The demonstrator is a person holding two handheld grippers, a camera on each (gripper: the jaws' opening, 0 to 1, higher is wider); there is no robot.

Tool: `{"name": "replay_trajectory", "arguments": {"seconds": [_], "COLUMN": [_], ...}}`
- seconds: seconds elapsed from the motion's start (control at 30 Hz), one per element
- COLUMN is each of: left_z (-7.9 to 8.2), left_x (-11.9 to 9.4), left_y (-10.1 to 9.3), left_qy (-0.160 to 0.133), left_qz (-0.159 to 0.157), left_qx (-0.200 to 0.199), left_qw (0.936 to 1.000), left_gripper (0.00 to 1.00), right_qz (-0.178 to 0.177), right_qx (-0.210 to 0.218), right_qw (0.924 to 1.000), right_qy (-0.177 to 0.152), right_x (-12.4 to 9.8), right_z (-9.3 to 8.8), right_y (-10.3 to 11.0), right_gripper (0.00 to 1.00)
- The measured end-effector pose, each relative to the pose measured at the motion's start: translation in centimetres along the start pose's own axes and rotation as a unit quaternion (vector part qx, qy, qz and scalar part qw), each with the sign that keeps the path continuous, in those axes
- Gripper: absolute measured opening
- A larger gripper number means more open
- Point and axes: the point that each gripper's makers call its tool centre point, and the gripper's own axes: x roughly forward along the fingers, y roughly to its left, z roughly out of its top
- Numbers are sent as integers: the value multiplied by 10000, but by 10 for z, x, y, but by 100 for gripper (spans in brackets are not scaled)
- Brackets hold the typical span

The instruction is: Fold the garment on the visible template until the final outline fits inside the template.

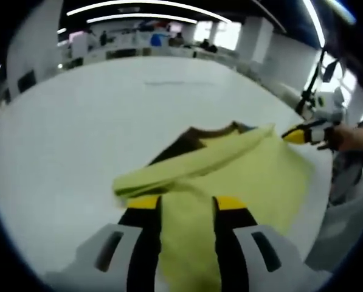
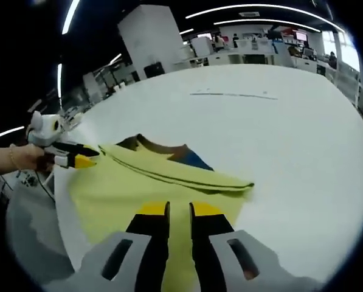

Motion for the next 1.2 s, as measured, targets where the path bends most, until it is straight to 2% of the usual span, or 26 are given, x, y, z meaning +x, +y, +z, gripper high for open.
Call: {"name": "replay_trajectory", "arguments": {"seconds": [0.3,0.47,0.7,1.03,1.2], "left_z": [-2,1,2,6,14], "left_x": [10,14,18,22,24], "left_y": [8,12,14,19,21], "left_qy": [110,136,180,180,126], "left_qz": [109,204,250,276,286], "left_qx": [-11,27,76,95,102], "left_qw": [9999,9997,9995,9994,9995], "left_gripper": [21,17,14,9,8], "right_qz": [-198,-199,-258,-299,-306], "right_qx": [-18,-217,-284,-160,-152], "right_qw": [9998,9994,9988,9992,9992], "right_qy": [96,193,301,214,188], "right_x": [12,21,28,31,33], "right_z": [1,5,3,9,13], "right_y": [-15,-16,-21,-27,-29], "right_gripper": [4,3,1,1,1]}}
